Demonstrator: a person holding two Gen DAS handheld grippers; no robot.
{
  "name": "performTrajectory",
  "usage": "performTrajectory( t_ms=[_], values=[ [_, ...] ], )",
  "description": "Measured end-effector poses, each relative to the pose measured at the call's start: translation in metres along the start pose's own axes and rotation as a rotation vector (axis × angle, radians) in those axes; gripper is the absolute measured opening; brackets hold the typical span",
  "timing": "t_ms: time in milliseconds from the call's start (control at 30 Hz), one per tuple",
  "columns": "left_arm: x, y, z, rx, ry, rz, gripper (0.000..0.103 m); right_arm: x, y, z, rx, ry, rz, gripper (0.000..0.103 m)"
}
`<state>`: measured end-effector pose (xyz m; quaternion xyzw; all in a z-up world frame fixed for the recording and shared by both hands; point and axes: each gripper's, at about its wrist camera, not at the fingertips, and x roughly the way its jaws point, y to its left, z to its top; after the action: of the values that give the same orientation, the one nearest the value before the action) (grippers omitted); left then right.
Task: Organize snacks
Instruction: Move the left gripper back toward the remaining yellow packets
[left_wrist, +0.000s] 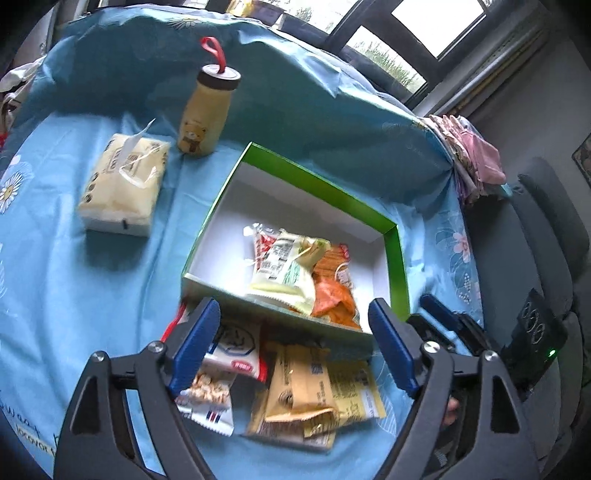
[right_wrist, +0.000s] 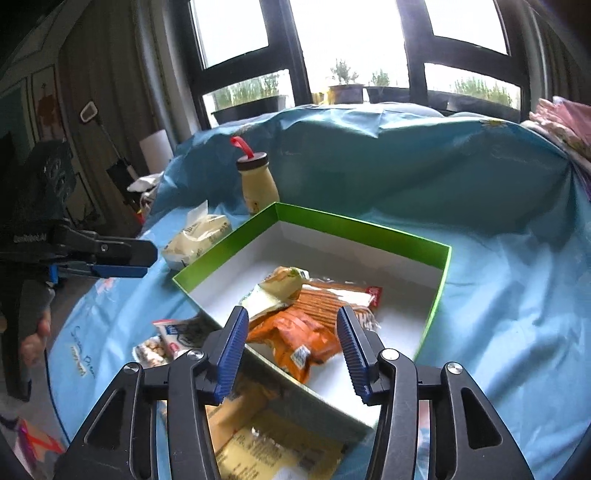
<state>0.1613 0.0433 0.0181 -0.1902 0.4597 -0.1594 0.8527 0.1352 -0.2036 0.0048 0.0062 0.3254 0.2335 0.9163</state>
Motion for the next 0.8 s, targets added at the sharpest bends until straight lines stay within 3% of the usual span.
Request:
performTrajectory(
  t_ms=[800],
  values=[
    [0.009, -0.002, -0.083, -0.004, 0.101, -0.045, 0.083, -0.03, -0.013, -0.069, 0.118, 0.082, 0.052, 0.051]
  ],
)
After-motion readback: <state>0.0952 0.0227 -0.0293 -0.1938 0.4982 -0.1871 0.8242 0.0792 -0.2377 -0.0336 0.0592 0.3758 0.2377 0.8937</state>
